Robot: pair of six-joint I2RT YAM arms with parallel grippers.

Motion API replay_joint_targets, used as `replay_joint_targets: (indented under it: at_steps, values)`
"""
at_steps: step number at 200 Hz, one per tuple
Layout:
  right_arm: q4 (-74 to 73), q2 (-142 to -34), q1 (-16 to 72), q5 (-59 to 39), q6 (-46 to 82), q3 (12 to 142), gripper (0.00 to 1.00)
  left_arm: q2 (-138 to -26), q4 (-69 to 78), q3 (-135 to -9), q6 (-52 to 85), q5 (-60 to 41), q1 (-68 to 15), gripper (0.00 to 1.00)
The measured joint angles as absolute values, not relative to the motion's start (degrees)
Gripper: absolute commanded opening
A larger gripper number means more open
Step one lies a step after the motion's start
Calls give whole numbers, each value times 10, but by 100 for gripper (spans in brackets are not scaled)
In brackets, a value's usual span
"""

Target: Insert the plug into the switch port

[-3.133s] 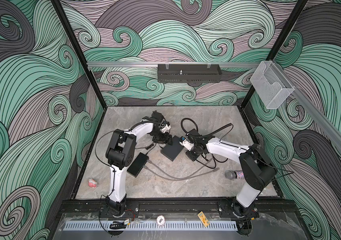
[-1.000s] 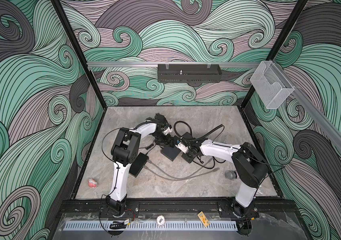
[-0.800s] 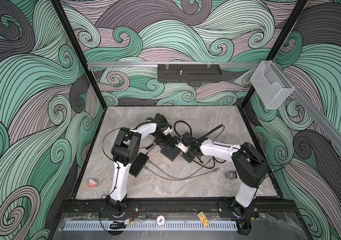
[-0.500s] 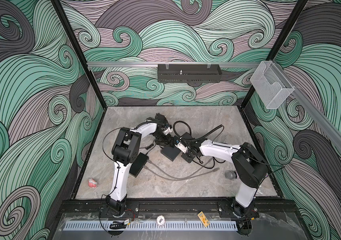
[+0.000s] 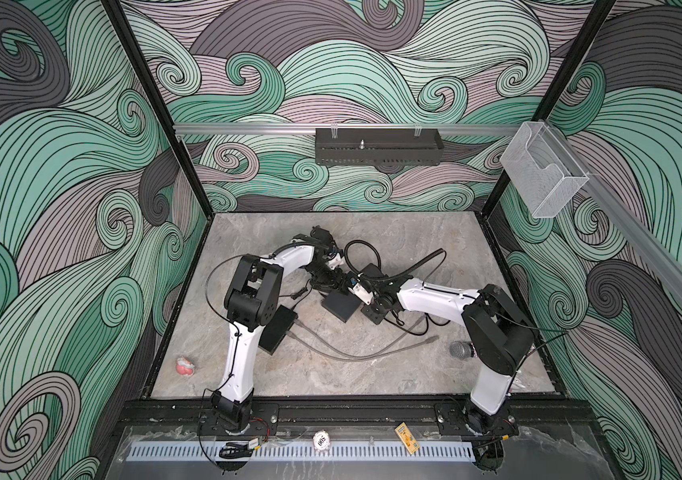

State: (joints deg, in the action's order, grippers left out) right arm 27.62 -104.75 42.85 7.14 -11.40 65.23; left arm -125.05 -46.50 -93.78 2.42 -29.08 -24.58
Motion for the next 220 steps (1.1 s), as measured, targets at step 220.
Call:
replay_joint_targets:
  at_steps: [220]
  values:
    - [272, -876, 414, 25, -102, 589, 0, -1088, -394, -860, 31, -312, -244, 75]
